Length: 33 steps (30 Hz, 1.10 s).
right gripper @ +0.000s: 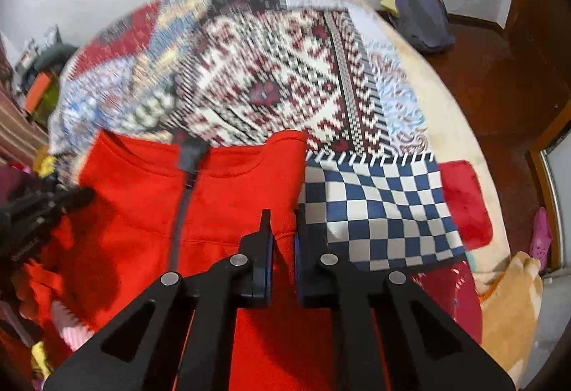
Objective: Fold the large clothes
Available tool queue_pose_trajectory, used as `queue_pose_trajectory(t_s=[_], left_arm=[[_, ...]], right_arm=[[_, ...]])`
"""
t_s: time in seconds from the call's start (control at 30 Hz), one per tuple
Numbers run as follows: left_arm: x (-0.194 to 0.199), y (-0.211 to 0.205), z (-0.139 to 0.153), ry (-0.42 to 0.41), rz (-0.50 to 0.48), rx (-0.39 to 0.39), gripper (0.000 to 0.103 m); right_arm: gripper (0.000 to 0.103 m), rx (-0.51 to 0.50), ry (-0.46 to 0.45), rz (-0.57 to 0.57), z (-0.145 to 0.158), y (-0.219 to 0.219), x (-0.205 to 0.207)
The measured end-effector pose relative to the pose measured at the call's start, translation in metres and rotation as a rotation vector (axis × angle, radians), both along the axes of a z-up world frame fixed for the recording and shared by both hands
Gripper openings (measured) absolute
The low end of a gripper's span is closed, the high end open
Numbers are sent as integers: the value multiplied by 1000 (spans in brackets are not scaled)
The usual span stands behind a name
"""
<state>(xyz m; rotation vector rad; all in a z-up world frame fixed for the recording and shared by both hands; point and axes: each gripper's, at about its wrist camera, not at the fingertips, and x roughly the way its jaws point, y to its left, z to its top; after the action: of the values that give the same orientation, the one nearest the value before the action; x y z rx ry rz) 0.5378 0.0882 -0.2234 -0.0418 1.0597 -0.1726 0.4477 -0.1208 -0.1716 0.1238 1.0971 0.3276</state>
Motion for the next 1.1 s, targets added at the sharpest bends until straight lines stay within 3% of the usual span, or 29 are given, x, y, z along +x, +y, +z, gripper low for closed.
queue_pose_trajectory(t_s=[0.23, 0.47, 0.77, 1.1], left_arm=[[-58, -10, 64, -91, -50, -32, 3], [-132, -12, 93, -121, -82, -28, 3], [-221, -1, 74, -79, -89, -91, 2], [-288, -17, 25, -13, -96, -104, 3]], right_arm=[[8, 17, -106, 34, 58, -3, -48], [8, 30, -159, 75, 87, -7, -109], [8, 22, -138, 125, 76, -5, -190], [9, 37, -26, 81, 26, -18, -237]])
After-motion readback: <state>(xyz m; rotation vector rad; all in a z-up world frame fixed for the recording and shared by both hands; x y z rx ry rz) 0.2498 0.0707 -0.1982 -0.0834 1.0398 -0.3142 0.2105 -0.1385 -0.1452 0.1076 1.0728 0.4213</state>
